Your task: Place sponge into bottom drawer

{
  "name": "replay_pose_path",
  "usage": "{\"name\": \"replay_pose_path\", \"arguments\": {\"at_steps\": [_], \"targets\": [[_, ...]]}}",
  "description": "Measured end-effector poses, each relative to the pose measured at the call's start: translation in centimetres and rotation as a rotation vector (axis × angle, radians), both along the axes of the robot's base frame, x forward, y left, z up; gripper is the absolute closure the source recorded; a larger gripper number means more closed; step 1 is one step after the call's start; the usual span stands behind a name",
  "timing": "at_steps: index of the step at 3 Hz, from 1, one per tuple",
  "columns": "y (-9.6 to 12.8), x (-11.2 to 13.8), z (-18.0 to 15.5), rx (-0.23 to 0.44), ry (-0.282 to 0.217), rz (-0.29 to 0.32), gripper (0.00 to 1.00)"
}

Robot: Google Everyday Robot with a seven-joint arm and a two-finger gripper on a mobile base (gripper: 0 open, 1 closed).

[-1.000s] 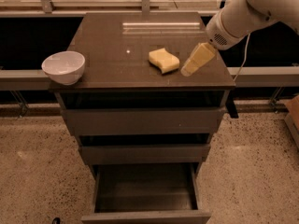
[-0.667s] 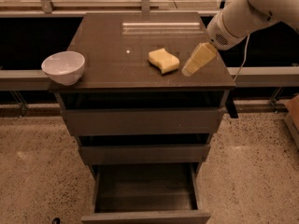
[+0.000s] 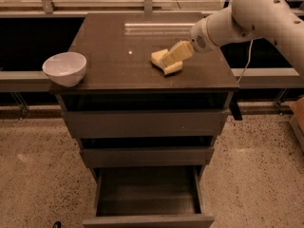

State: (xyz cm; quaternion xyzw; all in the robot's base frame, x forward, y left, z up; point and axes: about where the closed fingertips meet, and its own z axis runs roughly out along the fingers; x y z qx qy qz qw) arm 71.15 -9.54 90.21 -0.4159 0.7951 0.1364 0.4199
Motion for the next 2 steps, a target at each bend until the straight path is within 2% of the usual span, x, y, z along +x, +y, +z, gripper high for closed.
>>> {"name": "replay_pose_path", "arguments": {"at_steps": [1, 2], "targets": [[1.5, 1.7, -0.1, 0.098, -0.011, -0.114, 0.0], [2.7, 3.4, -1.7, 0.14, -0.002, -0.241, 0.0]]}}
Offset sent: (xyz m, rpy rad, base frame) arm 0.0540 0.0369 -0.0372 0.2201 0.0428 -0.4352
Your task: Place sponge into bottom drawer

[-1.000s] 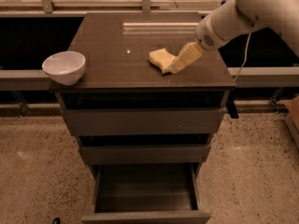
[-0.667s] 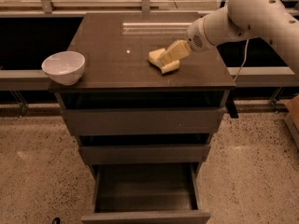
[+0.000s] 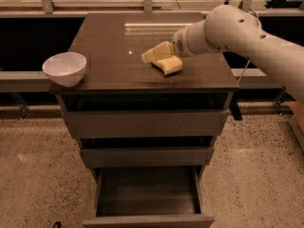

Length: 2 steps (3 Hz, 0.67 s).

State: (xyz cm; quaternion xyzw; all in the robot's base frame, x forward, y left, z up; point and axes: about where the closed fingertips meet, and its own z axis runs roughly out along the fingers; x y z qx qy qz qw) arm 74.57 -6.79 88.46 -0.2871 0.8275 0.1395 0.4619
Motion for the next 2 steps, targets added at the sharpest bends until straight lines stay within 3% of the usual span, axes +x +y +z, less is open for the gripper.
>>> {"name": "replay_pose_path", "arguments": {"at_steps": [1, 2], "targets": [[0.5, 1.1, -1.7, 0.057, 0.048, -0.069, 0.0], [0.8, 1.9, -3.7, 0.079, 0.11, -0.071, 0.02]]}}
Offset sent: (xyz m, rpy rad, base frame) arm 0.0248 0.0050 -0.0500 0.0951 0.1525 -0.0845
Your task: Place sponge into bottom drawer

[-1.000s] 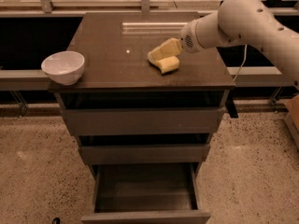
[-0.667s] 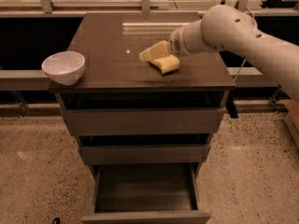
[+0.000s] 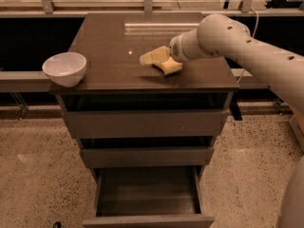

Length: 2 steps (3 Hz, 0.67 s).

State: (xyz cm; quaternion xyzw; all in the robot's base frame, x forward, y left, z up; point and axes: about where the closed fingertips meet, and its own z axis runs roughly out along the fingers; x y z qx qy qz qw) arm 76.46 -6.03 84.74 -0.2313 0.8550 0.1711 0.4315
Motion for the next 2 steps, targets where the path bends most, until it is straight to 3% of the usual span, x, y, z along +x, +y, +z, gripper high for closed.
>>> {"name": "replay_pose_path", "arguments": {"at_steps": [1, 2], "targets": [[0.13, 0.2, -0.82, -0.004, 0.031, 0.024, 0.24], [0.95, -0.29, -1.03, -0.071, 0.041, 0.099, 0.56]]}}
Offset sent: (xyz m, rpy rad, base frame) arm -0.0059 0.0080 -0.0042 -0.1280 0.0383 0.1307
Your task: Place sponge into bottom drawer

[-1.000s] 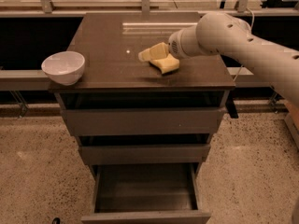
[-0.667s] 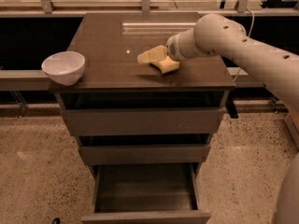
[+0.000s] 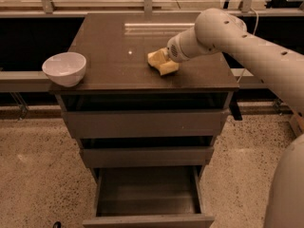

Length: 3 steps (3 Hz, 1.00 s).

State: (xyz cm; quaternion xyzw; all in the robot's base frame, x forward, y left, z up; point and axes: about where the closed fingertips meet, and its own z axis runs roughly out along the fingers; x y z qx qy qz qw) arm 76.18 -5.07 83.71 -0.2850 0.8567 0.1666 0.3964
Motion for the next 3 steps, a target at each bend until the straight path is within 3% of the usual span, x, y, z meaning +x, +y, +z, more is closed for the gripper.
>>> {"name": "replay_pose_path", "arguments": {"at_steps": [1, 2, 3], "targets": [[0.6, -0.3, -0.4, -0.032, 0.002, 0.06, 0.79], [0.5, -0.8, 0.8, 0.002, -0.04, 0.129, 0.99], [-0.4, -3.5, 5.2, 0.061, -0.132, 0.225, 1.0]]}}
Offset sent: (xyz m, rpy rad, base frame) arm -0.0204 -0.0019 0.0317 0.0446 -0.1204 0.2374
